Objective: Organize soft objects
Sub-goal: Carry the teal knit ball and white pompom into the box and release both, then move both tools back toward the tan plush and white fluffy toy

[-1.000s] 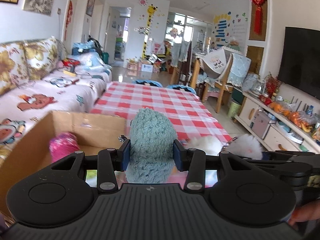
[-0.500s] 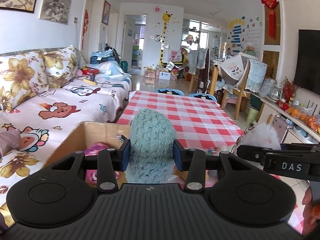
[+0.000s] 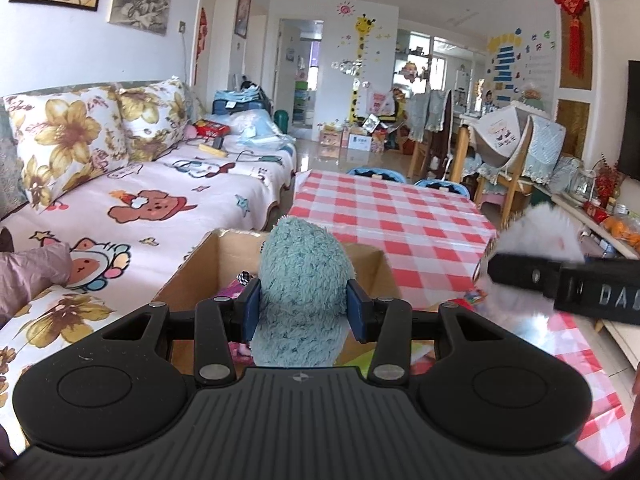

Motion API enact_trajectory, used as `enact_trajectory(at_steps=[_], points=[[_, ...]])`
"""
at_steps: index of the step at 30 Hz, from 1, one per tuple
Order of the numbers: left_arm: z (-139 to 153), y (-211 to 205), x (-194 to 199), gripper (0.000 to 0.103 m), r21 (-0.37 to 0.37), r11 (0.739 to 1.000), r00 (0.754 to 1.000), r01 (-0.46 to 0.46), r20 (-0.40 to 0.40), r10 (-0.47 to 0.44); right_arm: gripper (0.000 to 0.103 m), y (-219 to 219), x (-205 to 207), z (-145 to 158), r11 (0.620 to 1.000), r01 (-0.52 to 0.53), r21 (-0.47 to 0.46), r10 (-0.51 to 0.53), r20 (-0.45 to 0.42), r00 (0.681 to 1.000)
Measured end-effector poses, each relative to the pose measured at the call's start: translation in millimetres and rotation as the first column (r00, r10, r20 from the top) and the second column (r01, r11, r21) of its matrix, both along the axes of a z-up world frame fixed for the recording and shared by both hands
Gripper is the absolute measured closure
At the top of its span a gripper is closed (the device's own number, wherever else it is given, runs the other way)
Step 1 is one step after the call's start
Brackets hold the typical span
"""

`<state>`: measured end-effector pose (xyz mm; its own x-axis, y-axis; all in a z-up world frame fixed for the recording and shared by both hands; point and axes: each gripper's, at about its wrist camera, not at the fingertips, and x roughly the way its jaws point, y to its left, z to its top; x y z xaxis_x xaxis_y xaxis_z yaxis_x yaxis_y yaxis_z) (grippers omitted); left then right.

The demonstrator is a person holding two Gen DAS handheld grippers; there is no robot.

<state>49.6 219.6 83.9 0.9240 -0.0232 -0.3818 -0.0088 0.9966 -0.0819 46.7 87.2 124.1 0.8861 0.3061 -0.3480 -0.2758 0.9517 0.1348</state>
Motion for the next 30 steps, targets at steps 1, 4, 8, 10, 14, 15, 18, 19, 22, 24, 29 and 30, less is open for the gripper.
enact_trajectory(at_steps=[1,4,8,10,14,15,18,19,22,24,29,30], points=[[-0.5,0.8,0.1,0.049,0.000,1.000,1.000,-0.004,-0.006,0.004,0.055,4.1,2.9,1.1,1.000,-0.003,-0.002,0.003,0.002,1.000],[-0.4,2.9,2.0,0.049,-0.005,1.000,1.000,-0.016,-0.025,0.015,0.055,16.0,9.0,3.1,1.000,-0.016,-0.005,0.016,0.006,1.000],[-1.5,5.5,3.9,0.049,0.001,0.999,0.998,-0.032,-0.045,0.032,0.055,32.6,18.1,2.4,0.999,-0.036,-0.024,0.036,0.006,0.999],[-1.4,5.9,3.4,0.049,0.006,0.999,0.998,-0.036,-0.053,0.036,0.055,37.9,23.0,-0.6,0.999,-0.040,-0.027,0.040,-0.005,0.999],[-3.9,11.5,6.7,0.049,0.007,0.999,0.996,-0.049,-0.078,0.049,0.055,47.2,31.6,-8.6,0.998,-0.044,-0.041,0.042,-0.030,0.999],[-4.3,13.3,7.0,0.049,0.004,0.999,0.995,-0.054,-0.084,0.054,0.054,49.0,33.5,-10.6,0.998,-0.045,-0.043,0.043,-0.036,0.998],[-4.9,18.0,7.2,0.048,0.004,0.998,0.993,-0.069,-0.095,0.069,0.042,52.5,37.5,-15.9,0.998,-0.048,-0.049,0.045,-0.058,0.997],[-4.2,18.6,6.6,0.045,0.010,0.997,0.993,-0.077,-0.092,0.078,0.036,52.7,37.9,-18.1,0.998,-0.046,-0.052,0.042,-0.065,0.997],[-1.9,20.0,3.7,0.029,0.022,0.995,0.992,-0.094,-0.079,0.096,0.032,50.8,37.0,-19.9,0.999,-0.026,-0.046,0.023,-0.072,0.997],[-1.2,21.7,2.0,0.019,0.019,0.995,0.992,-0.099,-0.077,0.101,0.027,47.1,33.6,-16.9,0.999,-0.006,-0.039,0.004,-0.061,0.998],[-2.7,19.7,2.8,0.006,0.030,0.995,0.992,-0.096,-0.080,0.098,0.016,40.8,25.2,-12.8,0.998,0.052,-0.041,-0.053,-0.031,0.998],[-2.9,19.2,2.9,0.005,0.033,0.995,0.992,-0.093,-0.079,0.096,0.014,38.9,23.9,-13.0,0.997,0.062,-0.041,-0.063,-0.028,0.998]])
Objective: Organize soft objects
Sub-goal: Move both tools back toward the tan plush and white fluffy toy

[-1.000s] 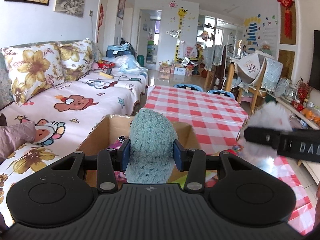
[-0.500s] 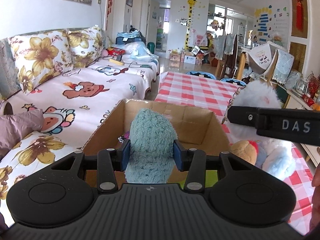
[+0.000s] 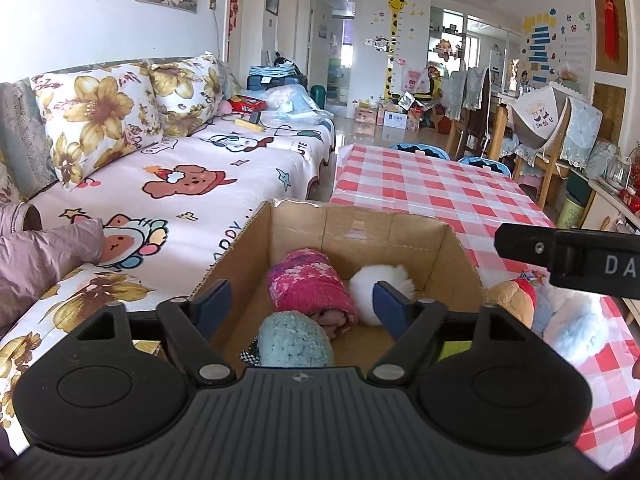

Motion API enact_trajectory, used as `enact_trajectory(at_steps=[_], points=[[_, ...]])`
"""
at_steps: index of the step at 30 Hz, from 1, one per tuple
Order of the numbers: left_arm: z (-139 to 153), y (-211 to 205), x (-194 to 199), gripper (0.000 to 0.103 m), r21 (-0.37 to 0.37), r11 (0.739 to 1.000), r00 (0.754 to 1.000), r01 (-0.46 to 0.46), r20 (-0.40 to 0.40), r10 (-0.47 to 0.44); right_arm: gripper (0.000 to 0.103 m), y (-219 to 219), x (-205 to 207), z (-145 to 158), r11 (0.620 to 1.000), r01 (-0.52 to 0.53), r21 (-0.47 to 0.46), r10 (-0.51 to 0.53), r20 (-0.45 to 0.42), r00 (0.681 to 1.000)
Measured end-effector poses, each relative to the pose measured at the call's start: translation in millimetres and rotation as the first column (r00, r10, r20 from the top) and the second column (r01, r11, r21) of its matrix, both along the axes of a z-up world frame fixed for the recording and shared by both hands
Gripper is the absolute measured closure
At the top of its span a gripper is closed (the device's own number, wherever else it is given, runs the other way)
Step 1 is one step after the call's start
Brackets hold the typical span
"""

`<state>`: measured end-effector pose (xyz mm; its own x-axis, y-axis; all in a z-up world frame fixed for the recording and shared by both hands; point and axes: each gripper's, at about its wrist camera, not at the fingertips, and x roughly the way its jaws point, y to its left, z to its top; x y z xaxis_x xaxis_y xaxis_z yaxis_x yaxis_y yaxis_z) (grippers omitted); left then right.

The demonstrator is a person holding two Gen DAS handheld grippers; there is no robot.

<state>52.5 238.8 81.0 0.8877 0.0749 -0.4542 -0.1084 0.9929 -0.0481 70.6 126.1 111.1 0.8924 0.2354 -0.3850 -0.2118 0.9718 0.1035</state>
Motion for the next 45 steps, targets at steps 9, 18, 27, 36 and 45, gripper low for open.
enact_trajectory(at_steps=[9,18,27,36,45], points=[[-2.3,-8.1,5.6,0.000,0.056,0.998,1.000,0.007,-0.001,-0.007,0.008,-15.8,-6.9,-3.4,0.997,0.070,-0.025,-0.070,0.018,0.997],[-3.0,-14.7,7.9,0.000,0.087,0.996,1.000,0.021,0.013,-0.022,0.001,-28.9,-10.6,-12.5,0.990,0.129,-0.049,-0.130,0.000,0.992],[-5.4,-15.7,12.2,0.000,0.099,0.994,0.998,0.053,0.011,-0.054,0.001,-42.4,-14.3,-15.4,0.986,0.156,-0.054,-0.156,-0.001,0.988],[-5.5,-15.7,14.7,0.000,0.112,0.990,0.996,0.085,0.012,-0.086,0.001,-59.4,-17.4,-22.0,0.980,0.189,-0.063,-0.190,-0.011,0.982],[-7.6,-17.2,16.3,0.000,0.121,0.987,0.994,0.108,0.008,-0.109,0.001,-72.9,-22.1,-24.1,0.977,0.209,-0.050,-0.210,-0.014,0.978]])
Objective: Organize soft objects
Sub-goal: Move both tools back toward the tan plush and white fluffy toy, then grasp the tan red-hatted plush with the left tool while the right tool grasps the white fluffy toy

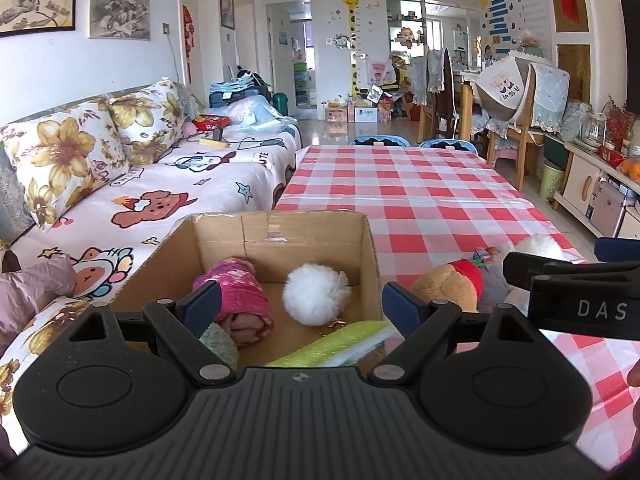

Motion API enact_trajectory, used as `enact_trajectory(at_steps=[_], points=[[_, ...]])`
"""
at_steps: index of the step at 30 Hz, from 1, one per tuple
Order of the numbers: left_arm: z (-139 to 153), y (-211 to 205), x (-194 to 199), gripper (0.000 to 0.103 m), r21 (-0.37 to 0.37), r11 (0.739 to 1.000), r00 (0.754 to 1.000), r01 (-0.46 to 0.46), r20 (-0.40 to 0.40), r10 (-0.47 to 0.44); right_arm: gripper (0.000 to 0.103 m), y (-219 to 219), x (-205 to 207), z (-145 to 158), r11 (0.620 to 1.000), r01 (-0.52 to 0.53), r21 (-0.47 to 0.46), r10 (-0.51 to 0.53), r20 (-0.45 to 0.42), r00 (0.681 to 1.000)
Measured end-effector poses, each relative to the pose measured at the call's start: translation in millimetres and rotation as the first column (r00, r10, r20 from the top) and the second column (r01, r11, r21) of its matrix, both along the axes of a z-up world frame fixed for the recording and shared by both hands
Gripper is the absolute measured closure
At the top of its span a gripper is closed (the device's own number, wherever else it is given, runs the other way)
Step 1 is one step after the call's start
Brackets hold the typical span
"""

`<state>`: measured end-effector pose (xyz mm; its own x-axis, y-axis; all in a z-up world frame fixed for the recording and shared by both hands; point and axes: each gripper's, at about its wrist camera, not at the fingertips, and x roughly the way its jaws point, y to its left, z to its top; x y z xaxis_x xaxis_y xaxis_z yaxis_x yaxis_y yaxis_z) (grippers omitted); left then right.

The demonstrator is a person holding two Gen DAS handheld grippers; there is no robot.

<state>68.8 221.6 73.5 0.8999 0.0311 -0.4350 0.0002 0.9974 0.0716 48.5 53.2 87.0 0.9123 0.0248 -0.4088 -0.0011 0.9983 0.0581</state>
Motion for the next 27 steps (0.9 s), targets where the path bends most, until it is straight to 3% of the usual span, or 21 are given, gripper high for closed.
enact_trajectory(at_steps=[27], points=[[-6.4,-6.1,8.6,0.000,0.026,0.996,0.996,0.084,-0.002,-0.084,0.001,-55.3,-5.4,-7.9,0.995,0.098,0.037,-0.097,-0.007,0.995]])
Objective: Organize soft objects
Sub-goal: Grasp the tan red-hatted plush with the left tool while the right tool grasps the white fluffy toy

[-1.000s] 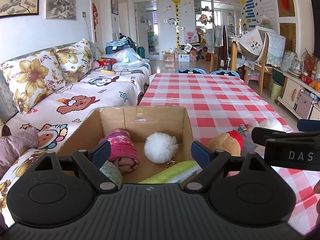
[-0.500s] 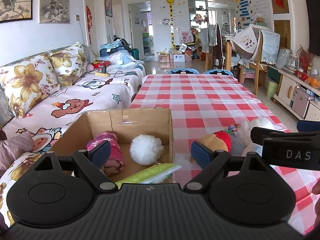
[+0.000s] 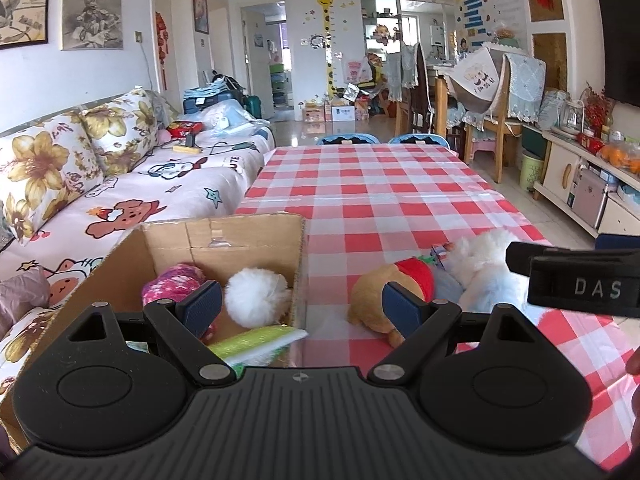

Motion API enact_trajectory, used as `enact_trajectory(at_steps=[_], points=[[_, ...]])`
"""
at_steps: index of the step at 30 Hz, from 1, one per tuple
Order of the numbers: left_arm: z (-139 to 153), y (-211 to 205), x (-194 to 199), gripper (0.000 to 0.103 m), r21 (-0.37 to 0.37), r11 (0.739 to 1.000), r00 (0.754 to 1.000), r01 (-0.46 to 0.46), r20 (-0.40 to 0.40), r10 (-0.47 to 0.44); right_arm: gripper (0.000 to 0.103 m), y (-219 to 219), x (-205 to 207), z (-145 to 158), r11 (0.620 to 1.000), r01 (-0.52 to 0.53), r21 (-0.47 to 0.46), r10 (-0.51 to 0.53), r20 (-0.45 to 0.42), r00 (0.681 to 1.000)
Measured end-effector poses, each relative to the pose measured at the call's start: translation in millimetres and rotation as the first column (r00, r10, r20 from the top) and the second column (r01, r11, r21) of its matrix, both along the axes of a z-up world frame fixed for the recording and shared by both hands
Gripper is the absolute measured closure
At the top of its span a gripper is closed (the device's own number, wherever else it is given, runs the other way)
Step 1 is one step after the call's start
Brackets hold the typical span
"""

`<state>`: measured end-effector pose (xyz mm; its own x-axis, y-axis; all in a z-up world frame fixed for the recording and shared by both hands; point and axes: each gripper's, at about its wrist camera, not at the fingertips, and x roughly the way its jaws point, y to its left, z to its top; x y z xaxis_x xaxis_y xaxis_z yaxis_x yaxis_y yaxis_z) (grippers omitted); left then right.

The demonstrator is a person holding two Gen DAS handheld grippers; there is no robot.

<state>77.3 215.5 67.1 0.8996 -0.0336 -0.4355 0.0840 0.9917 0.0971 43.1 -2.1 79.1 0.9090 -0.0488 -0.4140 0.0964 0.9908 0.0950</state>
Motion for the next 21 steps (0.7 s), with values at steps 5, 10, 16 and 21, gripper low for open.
enact_trajectory(at_steps=[5,10,16,21], points=[[-1.9,-0.9,0.2,0.000,-0.015,1.000,1.000,0.027,-0.011,-0.027,0.001,-24.7,5.6,-6.6,0.998,0.049,0.033,-0.048,-0.028,0.998],[-4.6,-6.2,-4.9,0.000,-0.022,0.997,0.997,0.079,-0.016,-0.079,0.001,-60.0,16.8,-18.0,0.988,0.138,0.069,-0.133,-0.074,0.988],[-11.1,-16.7,-12.0,0.000,-0.015,0.988,0.988,0.154,-0.021,-0.155,0.001,-86.6,30.4,-39.6,0.984,0.151,0.099,-0.140,-0.109,0.984],[-21.1,-24.8,-11.1,0.000,0.007,0.982,0.982,0.188,-0.039,-0.187,0.001,-88.4,43.7,-61.4,0.957,0.091,0.274,-0.048,-0.161,0.986]])
